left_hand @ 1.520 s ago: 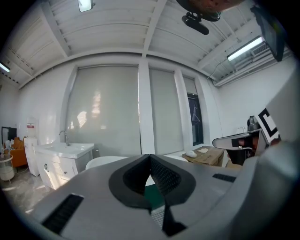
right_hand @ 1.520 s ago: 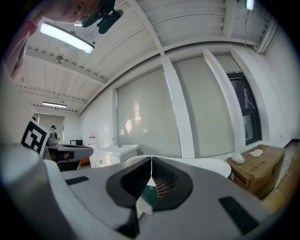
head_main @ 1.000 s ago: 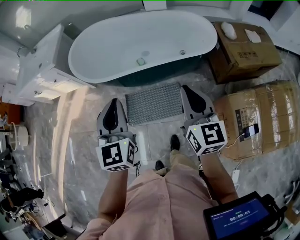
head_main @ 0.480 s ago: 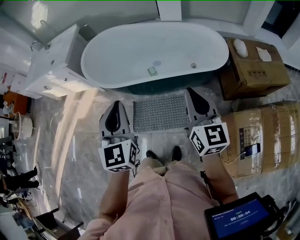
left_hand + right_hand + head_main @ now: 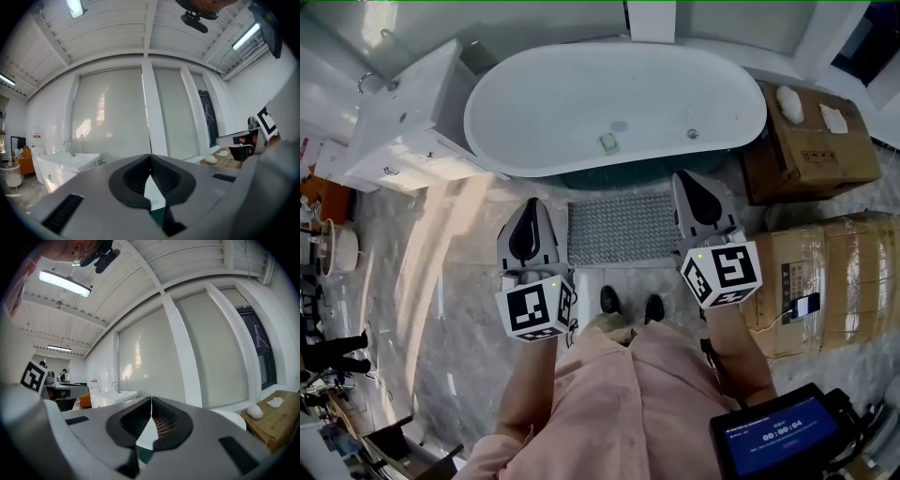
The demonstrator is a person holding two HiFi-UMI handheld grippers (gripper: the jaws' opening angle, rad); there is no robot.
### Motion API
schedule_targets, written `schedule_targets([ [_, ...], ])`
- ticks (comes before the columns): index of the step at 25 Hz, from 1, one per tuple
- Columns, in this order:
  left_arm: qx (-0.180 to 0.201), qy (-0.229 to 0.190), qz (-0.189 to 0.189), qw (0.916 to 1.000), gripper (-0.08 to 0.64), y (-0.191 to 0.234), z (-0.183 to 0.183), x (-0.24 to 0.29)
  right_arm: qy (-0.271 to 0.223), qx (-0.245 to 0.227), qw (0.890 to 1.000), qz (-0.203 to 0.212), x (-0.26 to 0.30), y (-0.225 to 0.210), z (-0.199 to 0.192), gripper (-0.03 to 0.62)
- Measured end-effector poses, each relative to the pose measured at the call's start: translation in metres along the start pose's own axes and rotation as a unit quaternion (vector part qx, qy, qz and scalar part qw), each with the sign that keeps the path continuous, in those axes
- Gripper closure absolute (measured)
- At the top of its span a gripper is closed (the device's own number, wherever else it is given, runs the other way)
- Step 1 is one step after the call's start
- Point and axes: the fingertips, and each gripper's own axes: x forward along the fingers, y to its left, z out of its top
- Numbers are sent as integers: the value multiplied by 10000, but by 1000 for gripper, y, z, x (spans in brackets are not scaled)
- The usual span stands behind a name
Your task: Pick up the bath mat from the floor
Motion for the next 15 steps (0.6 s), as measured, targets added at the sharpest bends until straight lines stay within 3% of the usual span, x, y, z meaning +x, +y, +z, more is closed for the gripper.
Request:
schedule_targets([
  [15,-313,-203,-385,9986,535,93,-11,20,-21,-367,9990,-258,52,79,11,574],
])
